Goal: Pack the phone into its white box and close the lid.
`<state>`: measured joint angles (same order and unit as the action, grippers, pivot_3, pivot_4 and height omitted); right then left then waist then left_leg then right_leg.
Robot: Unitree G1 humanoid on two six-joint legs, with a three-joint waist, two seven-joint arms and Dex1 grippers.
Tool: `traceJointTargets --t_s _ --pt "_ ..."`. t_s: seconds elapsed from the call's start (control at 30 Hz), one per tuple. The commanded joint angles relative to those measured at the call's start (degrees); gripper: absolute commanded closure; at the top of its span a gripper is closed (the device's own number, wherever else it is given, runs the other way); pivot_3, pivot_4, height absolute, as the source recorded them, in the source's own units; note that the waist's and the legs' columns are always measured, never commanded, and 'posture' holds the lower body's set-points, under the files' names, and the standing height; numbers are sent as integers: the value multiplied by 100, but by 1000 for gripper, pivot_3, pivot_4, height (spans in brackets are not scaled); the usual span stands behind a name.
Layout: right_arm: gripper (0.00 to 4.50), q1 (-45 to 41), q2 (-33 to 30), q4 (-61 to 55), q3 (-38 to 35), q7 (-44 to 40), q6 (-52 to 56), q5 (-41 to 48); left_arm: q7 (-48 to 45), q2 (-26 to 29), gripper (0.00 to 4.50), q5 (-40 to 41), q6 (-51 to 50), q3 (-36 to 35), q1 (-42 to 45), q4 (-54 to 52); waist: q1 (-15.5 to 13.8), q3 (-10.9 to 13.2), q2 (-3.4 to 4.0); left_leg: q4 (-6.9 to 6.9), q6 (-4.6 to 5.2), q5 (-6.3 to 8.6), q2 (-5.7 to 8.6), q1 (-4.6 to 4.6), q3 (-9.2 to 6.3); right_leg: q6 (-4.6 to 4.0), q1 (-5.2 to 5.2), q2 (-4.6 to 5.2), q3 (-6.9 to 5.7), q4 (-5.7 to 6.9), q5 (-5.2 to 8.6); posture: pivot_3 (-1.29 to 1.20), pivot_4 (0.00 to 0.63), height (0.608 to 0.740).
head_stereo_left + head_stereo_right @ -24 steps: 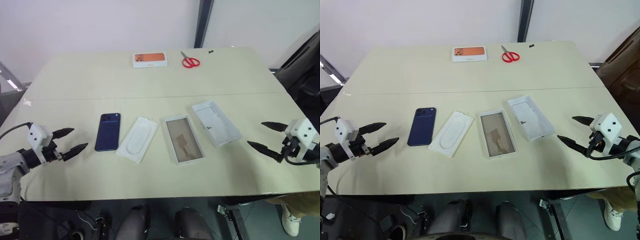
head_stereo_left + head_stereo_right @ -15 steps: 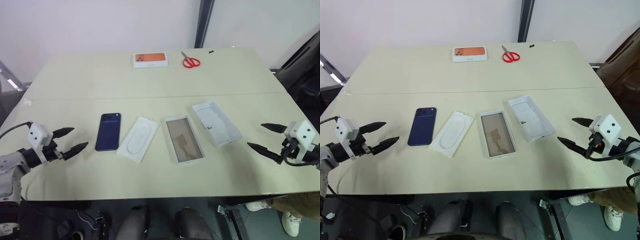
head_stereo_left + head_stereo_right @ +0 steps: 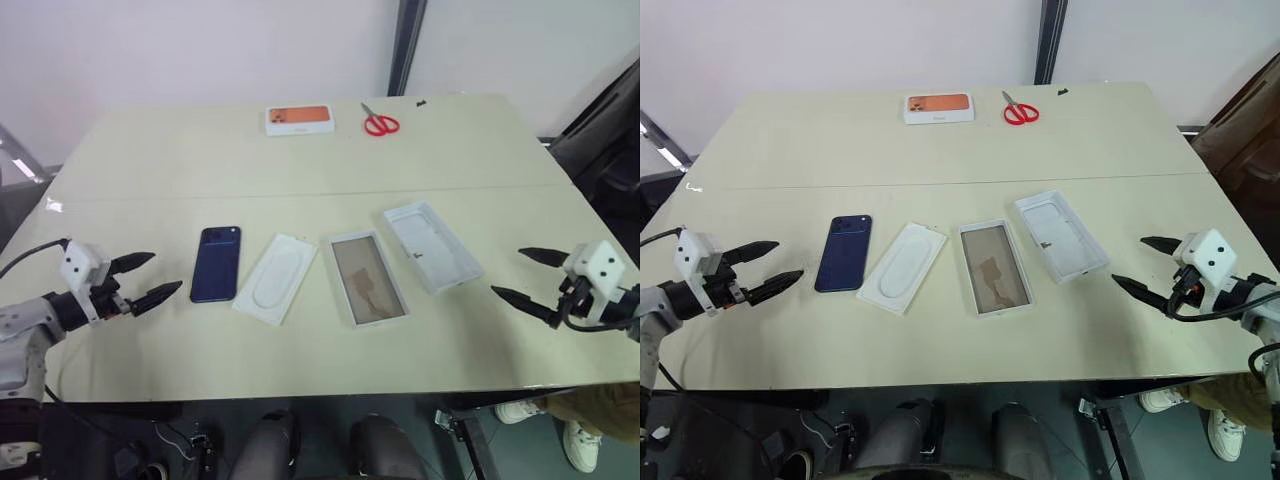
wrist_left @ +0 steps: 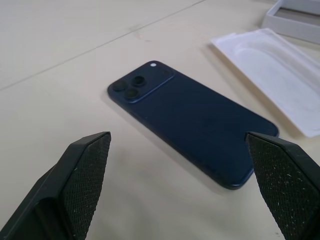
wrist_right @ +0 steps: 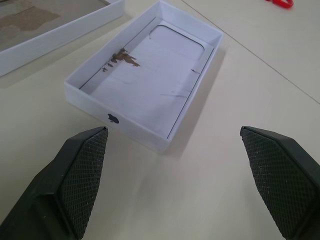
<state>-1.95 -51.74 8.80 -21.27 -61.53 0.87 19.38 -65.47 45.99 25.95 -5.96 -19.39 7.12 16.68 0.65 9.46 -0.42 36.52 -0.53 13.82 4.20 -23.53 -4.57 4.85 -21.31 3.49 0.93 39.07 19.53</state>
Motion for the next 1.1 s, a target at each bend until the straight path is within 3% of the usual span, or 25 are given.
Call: traceJointTargets --t_s 0.03,0.23,0.4,0.67,1.1 --pt "65 -159 -17 -192 -40 63 -7 73 123 94 0 22 -288 34 193 -181 -2 0 0 0 0 0 0 0 0 0 0 0 0 0 0 0 150 740" --pt "65 -342 15 -645 209 59 172 150 465 86 0 179 -1455 215 438 -628 4 0 0 0 0 0 0 0 0 0 -1 0 0 0 0 0 150 740" --pt "65 -820 218 -1164 739 128 481 171 680 -18 0 773 -3426 624 1084 -1088 6 0 0 1 0 0 0 2 -1 1 1 -1 -1 3 0 0 150 740" --pt "65 -1333 291 -1119 1143 63 669 110 1544 -620 0 706 -4534 1282 1960 -1464 -20 9 -13 3 -3 -2 3 0 -2 3 0 -2 -4 2 0 0 150 740" --pt "65 -1193 341 -1077 1140 198 543 -13 2394 -1189 0 343 -5723 1996 2815 -1036 -2 15 -23 9 -9 -6 3 1 -3 3 3 -7 -3 8 -1 0 150 740"
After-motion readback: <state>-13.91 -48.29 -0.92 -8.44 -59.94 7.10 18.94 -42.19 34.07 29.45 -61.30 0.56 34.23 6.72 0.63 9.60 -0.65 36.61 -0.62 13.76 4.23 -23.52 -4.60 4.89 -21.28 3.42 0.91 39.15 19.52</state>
